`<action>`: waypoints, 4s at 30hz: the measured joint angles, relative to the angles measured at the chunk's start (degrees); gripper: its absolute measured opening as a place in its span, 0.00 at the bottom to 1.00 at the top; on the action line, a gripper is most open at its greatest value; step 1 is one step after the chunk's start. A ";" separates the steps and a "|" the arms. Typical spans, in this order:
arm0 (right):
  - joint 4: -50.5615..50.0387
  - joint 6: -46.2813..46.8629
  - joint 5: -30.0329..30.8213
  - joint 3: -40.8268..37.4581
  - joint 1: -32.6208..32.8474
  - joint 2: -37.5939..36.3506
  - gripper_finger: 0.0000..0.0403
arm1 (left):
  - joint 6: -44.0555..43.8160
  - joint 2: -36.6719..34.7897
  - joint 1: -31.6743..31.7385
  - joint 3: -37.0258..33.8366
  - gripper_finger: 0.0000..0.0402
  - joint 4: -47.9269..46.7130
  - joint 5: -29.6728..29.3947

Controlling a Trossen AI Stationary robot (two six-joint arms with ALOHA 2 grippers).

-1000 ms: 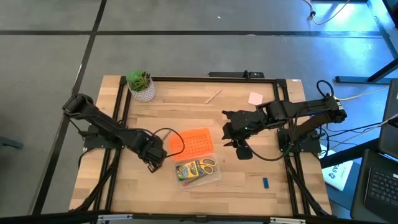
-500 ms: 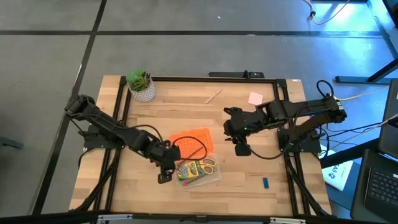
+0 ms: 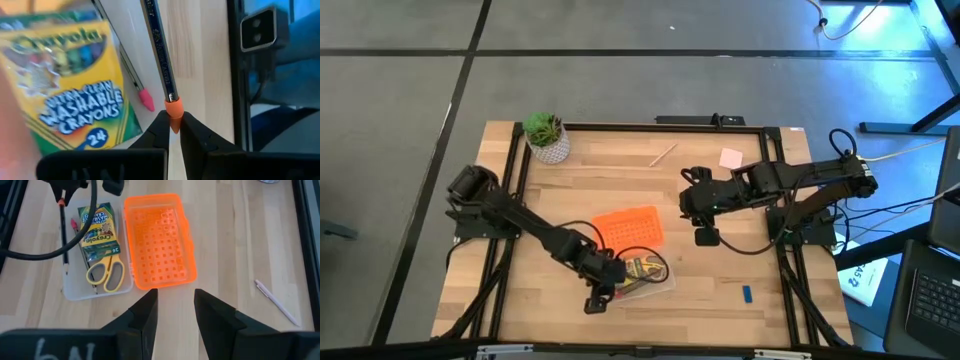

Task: Pack school essentials
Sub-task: Put the black pencil into the orange supply box, then put the blue eraser into the orange supply box

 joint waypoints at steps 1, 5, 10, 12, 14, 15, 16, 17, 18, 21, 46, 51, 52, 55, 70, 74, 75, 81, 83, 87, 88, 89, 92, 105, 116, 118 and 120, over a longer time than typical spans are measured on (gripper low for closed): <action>0.00 -0.20 0.00 0.00 0.00 0.00 0.32 | -0.02 0.54 -0.21 0.00 0.04 0.08 0.24; 0.00 -1.19 0.00 0.00 -0.02 0.00 0.32 | -0.03 2.38 -0.44 0.00 0.04 0.21 1.14; -0.02 -1.29 -0.11 0.00 -0.02 -0.02 0.32 | -0.02 3.62 -0.43 -0.02 0.04 -0.53 2.01; -0.02 -1.40 -0.67 0.00 -0.02 -0.02 0.32 | -0.02 3.62 -0.27 -0.02 0.04 -0.64 1.47; -0.01 -1.40 -1.49 0.00 -0.02 -0.02 0.32 | -0.04 3.51 -0.12 -0.02 0.04 -0.76 1.18; -0.01 -1.35 -1.58 0.00 -0.02 -0.02 0.32 | -0.04 3.41 -0.12 -0.02 0.04 -0.71 1.14; -0.01 -1.35 -1.57 0.00 -0.01 -0.02 0.32 | -0.01 3.40 -0.10 -0.02 0.04 -0.71 1.00; -0.01 -1.34 -1.58 0.00 0.00 -0.02 0.32 | -0.02 3.40 -0.11 -0.02 0.05 -0.75 0.86; 0.00 -1.33 -1.58 0.00 -0.02 -0.02 0.32 | -0.03 3.40 -0.15 -0.02 0.06 -0.86 0.44; 0.00 -1.33 -1.57 0.00 -0.01 -0.02 0.32 | -0.02 3.40 -0.17 -0.02 0.08 -0.90 0.13; 0.13 -0.87 -1.56 0.00 0.00 -1.22 0.32 | -4.87 3.36 1.45 -0.04 0.27 -2.44 2.54; 0.15 0.08 -1.57 0.00 -0.02 -4.42 0.32 | -6.08 0.79 3.53 -0.09 0.26 -5.28 5.90; 0.11 1.29 -1.59 0.00 0.00 -5.09 0.32 | -6.05 -0.02 4.01 -0.09 0.26 -6.17 5.87; 0.17 4.70 -1.99 0.04 0.00 -6.23 0.32 | -4.74 -3.26 5.64 -0.09 0.26 -9.03 4.10; -4.83 29.60 -8.85 0.04 0.05 -6.53 0.32 | -1.39 -20.54 16.20 -0.09 0.26 -18.09 -10.40; -12.41 45.45 -11.06 0.04 1.90 -6.51 0.32 | 0.94 -23.02 17.78 -0.08 0.26 -18.11 -11.06; -14.26 49.14 -11.17 0.00 2.66 -6.51 0.32 | 1.45 -23.51 18.03 -0.07 0.26 -18.12 -11.38; -22.83 70.37 -14.22 -2.88 8.22 -6.54 0.32 | 3.04 -24.53 19.05 -0.07 0.26 -17.93 -12.93; -23.80 76.29 -17.04 -5.04 10.47 -6.51 0.32 | 3.12 -24.47 19.27 -0.07 0.26 -17.95 -13.25; -21.76 83.87 -21.07 -10.27 14.79 -6.51 0.32 | 3.15 -24.45 19.62 -0.07 0.26 -17.85 -13.28; -19.84 85.12 -22.13 -11.69 15.64 -6.51 0.32 | 3.15 -24.45 19.66 -0.07 0.26 -17.82 -13.29; -18.09 86.41 -23.15 -13.01 16.54 -6.49 0.32 | 3.15 -24.47 19.66 -0.07 0.26 -17.82 -13.29; -13.48 87.72 -23.63 -16.69 19.23 -6.49 0.32 | 3.16 -24.47 19.49 -0.07 0.26 -16.85 -13.21; 4.10 90.74 -36.96 -33.46 22.69 -6.47 0.32 | 10.51 -24.47 16.79 -0.07 0.26 -4.06 -12.97; 12.90 90.12 -42.27 -42.16 22.12 -6.47 0.32 | 10.54 -24.45 16.88 -0.07 0.26 -3.59 -12.99; 15.41 89.59 -42.83 -42.68 22.12 -6.47 0.32 | 10.51 -24.45 16.88 -0.07 0.26 -3.59 -12.99; 15.35 89.67 -42.72 -42.74 22.12 -6.44 0.32 | 10.49 -24.45 16.88 -0.07 0.26 -3.59 -12.99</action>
